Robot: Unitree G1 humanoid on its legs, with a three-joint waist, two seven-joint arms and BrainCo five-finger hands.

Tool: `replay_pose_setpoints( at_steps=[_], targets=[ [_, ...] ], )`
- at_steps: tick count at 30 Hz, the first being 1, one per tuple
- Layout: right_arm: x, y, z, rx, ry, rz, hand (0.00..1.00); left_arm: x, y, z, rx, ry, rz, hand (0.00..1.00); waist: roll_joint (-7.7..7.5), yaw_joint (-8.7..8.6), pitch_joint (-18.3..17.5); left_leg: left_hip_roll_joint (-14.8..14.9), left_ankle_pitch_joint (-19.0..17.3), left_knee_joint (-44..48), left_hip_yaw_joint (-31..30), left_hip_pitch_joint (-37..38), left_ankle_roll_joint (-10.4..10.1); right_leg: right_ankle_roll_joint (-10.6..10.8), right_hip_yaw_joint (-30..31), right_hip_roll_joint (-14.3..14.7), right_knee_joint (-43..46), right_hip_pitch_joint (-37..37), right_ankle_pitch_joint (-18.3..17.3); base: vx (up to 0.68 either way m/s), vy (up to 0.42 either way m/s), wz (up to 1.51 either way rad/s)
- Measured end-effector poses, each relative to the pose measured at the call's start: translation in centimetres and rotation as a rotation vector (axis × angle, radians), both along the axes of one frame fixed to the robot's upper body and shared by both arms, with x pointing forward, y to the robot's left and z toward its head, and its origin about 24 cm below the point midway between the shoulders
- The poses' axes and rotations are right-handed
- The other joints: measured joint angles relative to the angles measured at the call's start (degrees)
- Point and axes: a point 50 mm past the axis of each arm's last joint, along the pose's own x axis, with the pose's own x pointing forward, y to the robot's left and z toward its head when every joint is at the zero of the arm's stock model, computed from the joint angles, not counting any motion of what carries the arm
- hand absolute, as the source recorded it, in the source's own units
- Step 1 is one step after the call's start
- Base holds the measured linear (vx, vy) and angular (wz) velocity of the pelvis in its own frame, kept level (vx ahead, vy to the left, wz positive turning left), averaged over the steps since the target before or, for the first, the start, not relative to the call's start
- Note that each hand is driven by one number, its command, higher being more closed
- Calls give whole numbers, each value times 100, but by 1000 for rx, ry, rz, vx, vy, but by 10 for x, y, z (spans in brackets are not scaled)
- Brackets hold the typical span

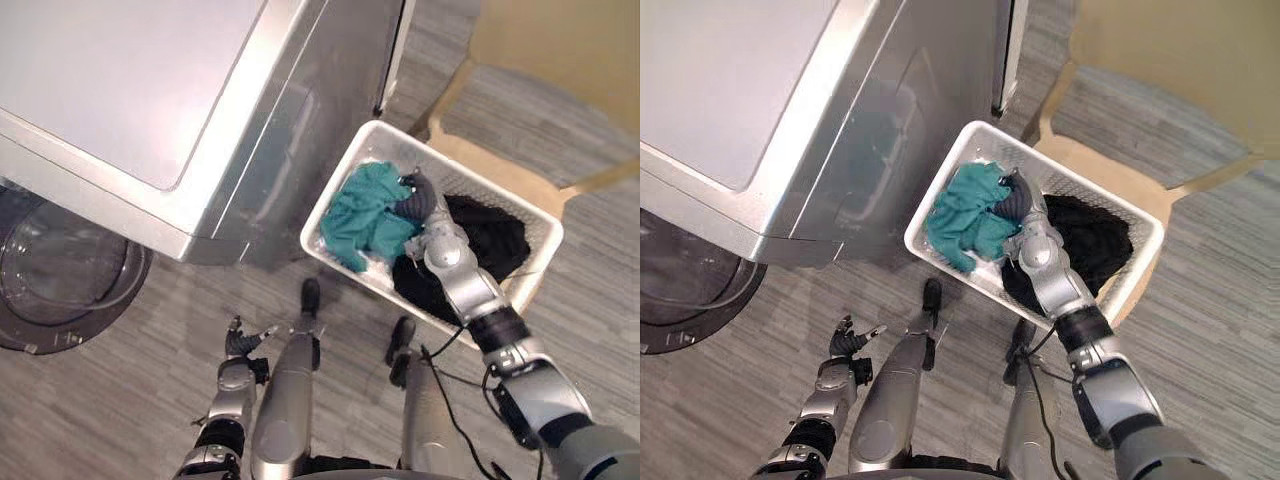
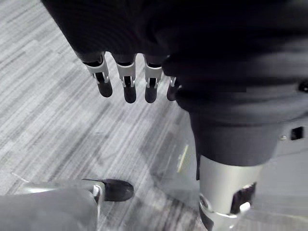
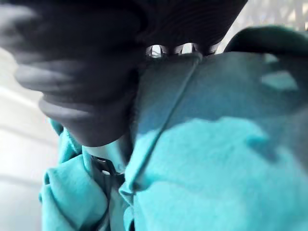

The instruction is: Pick up the laundry basket with both hands and put the clothes into the washing machine.

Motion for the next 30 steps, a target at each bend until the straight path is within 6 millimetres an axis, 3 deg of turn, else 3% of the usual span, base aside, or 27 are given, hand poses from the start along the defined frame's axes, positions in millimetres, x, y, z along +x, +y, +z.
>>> replay_pose_setpoints(
  at_steps=[1,2,4,7,10,15,17,18,19,21,22,24,26,27,28,29,30],
  targets=[
    [-5,-1,-3,32,-3,-4,100,-4,1,-2,2,12,3,0,-37,-16,-31,9,-2,-13,4,80,-2,1,-1,14,-31,77,-1,0,0,0],
    [-17,1,-16,114,17,5,100,-23,8,-13,14,76,11,0,-182,-133,-308,7,-28,-85,1,192,-37,6,-13,73,-182,224,-5,-4,-6,-4],
    [-31,-2,-32,183,50,0,100,-40,14,-23,18,140,4,0,-322,-163,-555,29,-47,-202,11,390,-56,45,-2,132,-412,446,36,62,4,-9],
    [-44,-6,-50,250,107,12,100,-61,20,-33,24,212,18,0,-426,-250,-890,34,-138,-226,57,687,-43,54,65,235,-813,820,201,78,8,-14],
    [-55,-6,-58,298,138,56,100,-77,25,-40,32,266,30,0,-428,-262,-1220,39,-187,-408,239,1082,-26,107,257,286,-1353,1247,472,91,40,-35],
    [-64,-6,-55,383,99,101,100,-78,31,-38,44,260,37,0,-417,-300,-1343,39,-296,-244,394,1253,35,126,529,294,-1453,1430,675,27,42,-28],
    [-68,-9,-61,386,112,89,100,-73,30,-34,44,232,38,0,-378,-316,-1369,58,-393,65,313,1116,182,340,596,321,-1448,1474,807,-89,42,16],
    [-73,-13,-58,387,96,78,100,-66,29,-29,42,197,39,0,-313,-319,-1372,149,-444,121,184,996,245,357,786,336,-508,1332,213,-64,14,66],
    [-78,-11,-55,404,77,78,100,-61,27,-24,43,156,37,0,-331,-315,-1386,51,-425,264,-21,927,232,367,933,292,718,1253,-334,-46,-14,77],
    [-81,-3,-47,413,44,115,100,-60,28,-16,47,107,48,0,-396,-215,-1455,-113,-420,508,-182,753,233,565,1219,295,1628,1400,-679,-94,-82,67],
    [-81,0,-44,412,27,133,100,-59,27,-12,48,82,54,0,-393,-176,-1485,-159,-417,618,-240,633,228,543,1292,318,1691,1469,-779,-206,-157,50],
    [-81,5,-31,411,-32,165,100,-54,17,2,26,-8,56,0,-220,60,-1554,-174,-249,854,-463,138,69,25,1281,541,1063,1633,-1432,-346,-197,48],
    [-80,4,-29,405,-42,159,100,-54,3,11,-19,-69,51,0,-32,103,-1623,-126,71,598,-716,-102,-18,-275,962,711,639,1656,-1774,-366,-181,65],
    [-79,1,-29,393,-42,146,100,-50,-5,18,-40,-109,36,0,215,50,-1601,20,195,183,-776,-129,59,-386,688,912,569,1602,-1754,-331,-167,89],
    [-79,-2,-30,383,-36,139,100,-49,-10,21,-54,-124,25,0,280,8,-1593,112,83,-94,-662,-88,170,-461,460,925,501,1585,-1678,-500,-203,145],
    [-76,-5,-31,361,-29,131,100,-43,-20,28,-72,-163,-14,0,256,-106,-1567,163,-219,-324,-269,-86,387,-605,92,797,361,1589,-1534,-315,-101,136],
    [-72,-7,-31,343,-26,132,100,-39,-25,36,-74,-199,-39,0,198,-116,-1543,144,-194,-161,35,-66,380,-689,-79,701,283,1564,-1405,-488,-188,146]
  ],
)
